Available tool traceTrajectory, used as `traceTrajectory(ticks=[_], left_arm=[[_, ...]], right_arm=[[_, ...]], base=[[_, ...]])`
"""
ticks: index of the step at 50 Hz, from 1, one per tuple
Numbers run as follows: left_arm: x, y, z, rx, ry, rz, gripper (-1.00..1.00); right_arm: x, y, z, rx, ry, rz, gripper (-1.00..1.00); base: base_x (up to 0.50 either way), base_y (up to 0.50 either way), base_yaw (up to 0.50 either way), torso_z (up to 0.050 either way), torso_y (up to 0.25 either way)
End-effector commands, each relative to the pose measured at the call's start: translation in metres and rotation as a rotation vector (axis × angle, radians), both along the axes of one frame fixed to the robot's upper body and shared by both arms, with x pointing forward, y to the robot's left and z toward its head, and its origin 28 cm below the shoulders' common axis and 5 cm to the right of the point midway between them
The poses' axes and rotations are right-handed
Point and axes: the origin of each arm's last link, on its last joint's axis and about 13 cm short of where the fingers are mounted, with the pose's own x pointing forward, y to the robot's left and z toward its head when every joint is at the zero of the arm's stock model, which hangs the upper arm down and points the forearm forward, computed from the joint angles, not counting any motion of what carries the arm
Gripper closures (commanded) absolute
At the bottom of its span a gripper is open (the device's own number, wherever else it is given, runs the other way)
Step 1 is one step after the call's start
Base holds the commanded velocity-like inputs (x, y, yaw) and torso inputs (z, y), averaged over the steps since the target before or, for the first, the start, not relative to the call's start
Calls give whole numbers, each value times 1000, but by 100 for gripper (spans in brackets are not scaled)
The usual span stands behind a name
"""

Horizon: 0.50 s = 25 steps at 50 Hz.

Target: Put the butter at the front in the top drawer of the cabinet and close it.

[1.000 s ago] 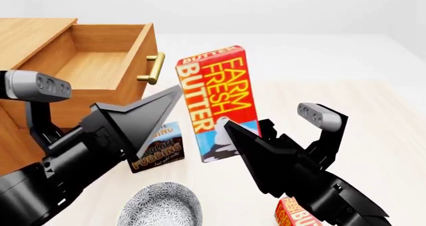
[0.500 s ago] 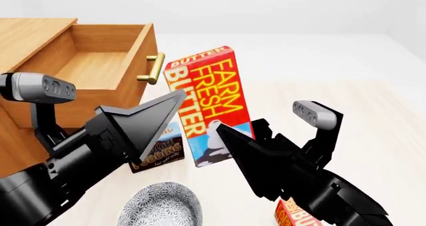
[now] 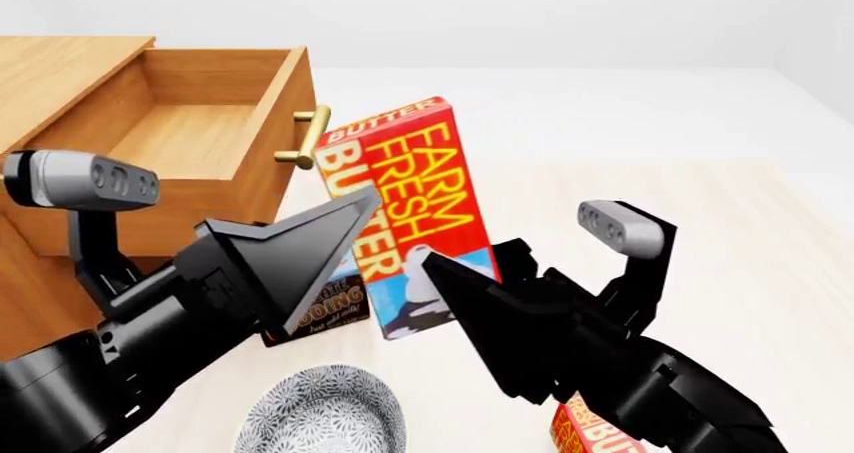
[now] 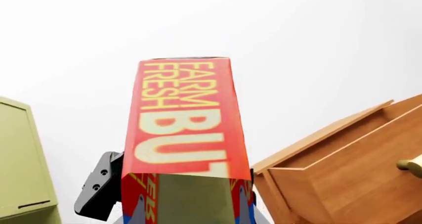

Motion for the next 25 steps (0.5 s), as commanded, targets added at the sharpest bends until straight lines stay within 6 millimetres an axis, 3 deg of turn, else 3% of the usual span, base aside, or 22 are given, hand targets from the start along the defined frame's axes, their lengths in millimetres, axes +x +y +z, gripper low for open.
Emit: traceTrajectory(ticks=[1,25], left_arm=[[0,-1,0,4,-1,-3,-100],[6,-2,3,23,-10,-18,-100]], right_arm=[[0,1,8,38,-35,25,100],[-1,2,11,32,-40,40,100]], base=[[0,0,0,0,0],[0,0,0,0,1]])
